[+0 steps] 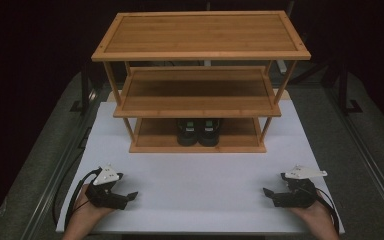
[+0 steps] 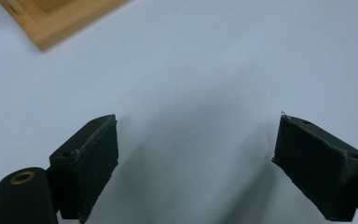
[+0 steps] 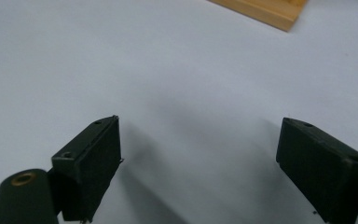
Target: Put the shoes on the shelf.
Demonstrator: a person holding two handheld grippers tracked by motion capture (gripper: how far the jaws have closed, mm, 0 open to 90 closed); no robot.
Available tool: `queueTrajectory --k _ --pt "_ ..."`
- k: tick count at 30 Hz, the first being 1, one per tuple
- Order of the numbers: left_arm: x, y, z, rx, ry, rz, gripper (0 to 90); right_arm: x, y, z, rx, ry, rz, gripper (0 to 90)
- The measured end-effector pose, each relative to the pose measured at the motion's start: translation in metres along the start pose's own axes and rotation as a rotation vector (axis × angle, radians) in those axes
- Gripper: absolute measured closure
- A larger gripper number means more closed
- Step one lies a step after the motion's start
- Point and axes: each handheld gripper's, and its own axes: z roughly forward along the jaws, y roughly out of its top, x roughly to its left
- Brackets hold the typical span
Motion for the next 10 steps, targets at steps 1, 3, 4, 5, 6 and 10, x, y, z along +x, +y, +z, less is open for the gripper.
queueTrajectory --k 1,3,4,5,6,10 --pt "-0.0006 -0.0026 0.0004 -0.004 -0.002 -0.005 13.2 -0.0004 -0.001 0.0012 0.009 -0.013 -0.011 13.2" --pt "0.0003 -0.0065 0.0001 -0.028 -0.006 -0.019 13.0 -0.0009 -0.0016 0.0017 0.015 -0.017 -0.016 13.0" --pt "0.0007 -0.0072 0.0006 -0.035 -0.007 -0.02 12.5 -0.0009 -0.0016 0.0018 0.014 -0.018 -0.014 13.0" --pt "0.0011 -0.007 0.0007 -0.031 -0.011 -0.019 11.6 -0.0006 -0.0017 0.0018 0.016 -0.021 -0.019 12.8" --pt "0.001 -0.0068 0.0009 -0.031 -0.011 -0.017 11.1 -0.0002 -0.0018 0.002 0.018 -0.023 -0.022 12.5" --pt "0.0018 -0.0065 -0.0008 -0.014 0.009 -0.023 7.1 -0.0003 -0.0019 0.002 0.019 -0.046 -0.009 9.5"
